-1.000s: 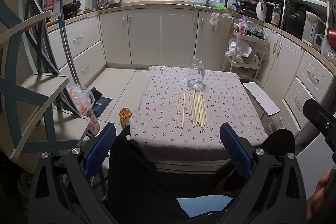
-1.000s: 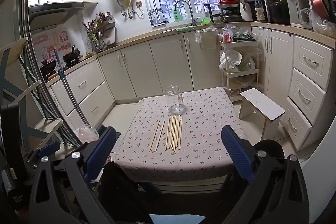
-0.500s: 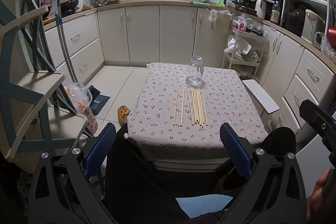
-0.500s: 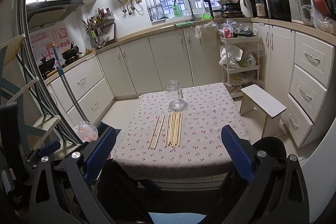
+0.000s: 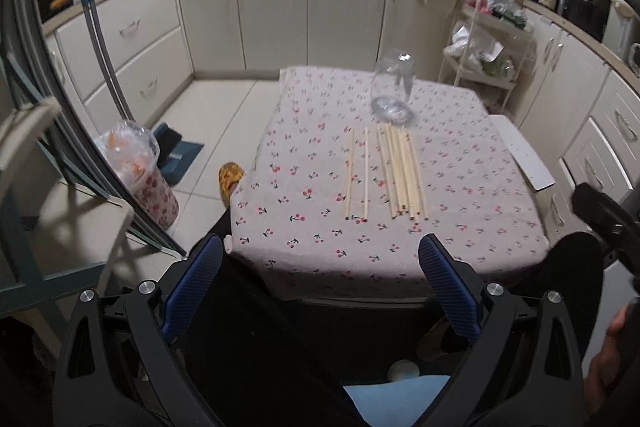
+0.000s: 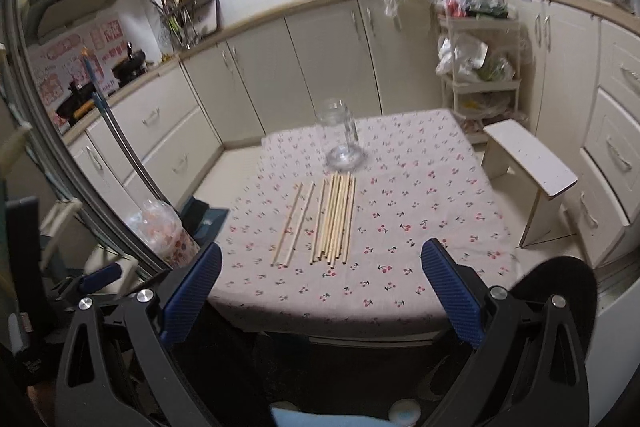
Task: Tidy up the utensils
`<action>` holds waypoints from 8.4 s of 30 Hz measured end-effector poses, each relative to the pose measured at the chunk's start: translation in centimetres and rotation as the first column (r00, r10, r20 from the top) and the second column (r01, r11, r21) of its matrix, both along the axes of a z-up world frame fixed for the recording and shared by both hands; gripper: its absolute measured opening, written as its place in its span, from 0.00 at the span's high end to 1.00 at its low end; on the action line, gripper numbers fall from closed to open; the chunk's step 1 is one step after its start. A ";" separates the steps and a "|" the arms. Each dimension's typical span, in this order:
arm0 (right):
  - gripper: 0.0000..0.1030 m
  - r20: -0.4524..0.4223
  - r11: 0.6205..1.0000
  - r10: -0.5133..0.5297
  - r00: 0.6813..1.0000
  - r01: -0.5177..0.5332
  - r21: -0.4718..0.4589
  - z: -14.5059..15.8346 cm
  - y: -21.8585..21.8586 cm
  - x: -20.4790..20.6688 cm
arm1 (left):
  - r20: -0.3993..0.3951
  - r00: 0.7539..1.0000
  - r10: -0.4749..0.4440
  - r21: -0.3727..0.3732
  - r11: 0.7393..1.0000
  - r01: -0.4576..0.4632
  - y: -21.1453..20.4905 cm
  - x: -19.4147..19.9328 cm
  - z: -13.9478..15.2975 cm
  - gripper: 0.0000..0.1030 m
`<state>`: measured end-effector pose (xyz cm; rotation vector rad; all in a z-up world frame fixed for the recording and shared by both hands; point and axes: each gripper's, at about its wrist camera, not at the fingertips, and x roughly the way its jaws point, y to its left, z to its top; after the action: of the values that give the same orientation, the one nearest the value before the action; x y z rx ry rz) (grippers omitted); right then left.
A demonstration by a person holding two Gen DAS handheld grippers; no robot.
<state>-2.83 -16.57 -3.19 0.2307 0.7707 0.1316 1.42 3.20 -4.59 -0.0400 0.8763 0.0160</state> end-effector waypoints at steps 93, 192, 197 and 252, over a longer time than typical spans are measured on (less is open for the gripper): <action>0.95 -0.263 0.969 0.191 0.946 -0.138 0.207 -17.9 -4.6 25.6 | 0.600 0.798 -0.055 -0.194 0.958 0.213 -9.7 38.6 3.0 0.95; 0.74 0.004 0.997 0.036 0.999 -0.037 0.075 -11.9 -3.4 24.8 | -0.051 0.972 -0.230 -0.104 0.969 0.224 -3.1 25.5 -14.1 0.68; 0.83 -0.106 0.993 0.108 0.988 -0.104 0.049 -14.7 -1.6 24.5 | -0.067 0.966 -0.251 -0.055 0.967 0.247 -4.8 26.8 -14.8 0.68; 0.94 -0.053 0.970 0.073 0.996 -0.058 0.236 -11.7 -5.4 26.4 | 0.063 0.964 -0.260 -0.068 0.962 0.264 -5.0 28.0 -10.3 0.95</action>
<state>23.57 -21.95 -14.88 0.4355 0.8243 0.2799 29.44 -1.83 -14.85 0.0052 0.8222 -0.2652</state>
